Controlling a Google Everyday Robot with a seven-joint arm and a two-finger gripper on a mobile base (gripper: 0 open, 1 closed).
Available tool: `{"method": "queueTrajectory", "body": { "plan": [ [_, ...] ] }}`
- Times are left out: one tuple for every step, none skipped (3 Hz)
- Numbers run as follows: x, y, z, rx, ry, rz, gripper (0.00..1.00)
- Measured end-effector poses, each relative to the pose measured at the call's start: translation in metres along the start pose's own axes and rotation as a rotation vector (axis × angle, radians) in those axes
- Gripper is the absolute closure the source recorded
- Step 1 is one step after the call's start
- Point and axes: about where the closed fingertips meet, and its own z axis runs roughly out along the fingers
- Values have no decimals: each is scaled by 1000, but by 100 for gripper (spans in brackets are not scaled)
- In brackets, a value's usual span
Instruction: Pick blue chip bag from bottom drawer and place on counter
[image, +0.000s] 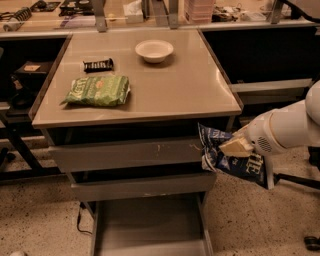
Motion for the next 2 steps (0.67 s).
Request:
{"method": "queueTrajectory", "body": {
  "plan": [
    [-18, -18, -8, 14, -17, 7, 100],
    [-53, -39, -15, 4, -40, -4, 100]
  ]
}}
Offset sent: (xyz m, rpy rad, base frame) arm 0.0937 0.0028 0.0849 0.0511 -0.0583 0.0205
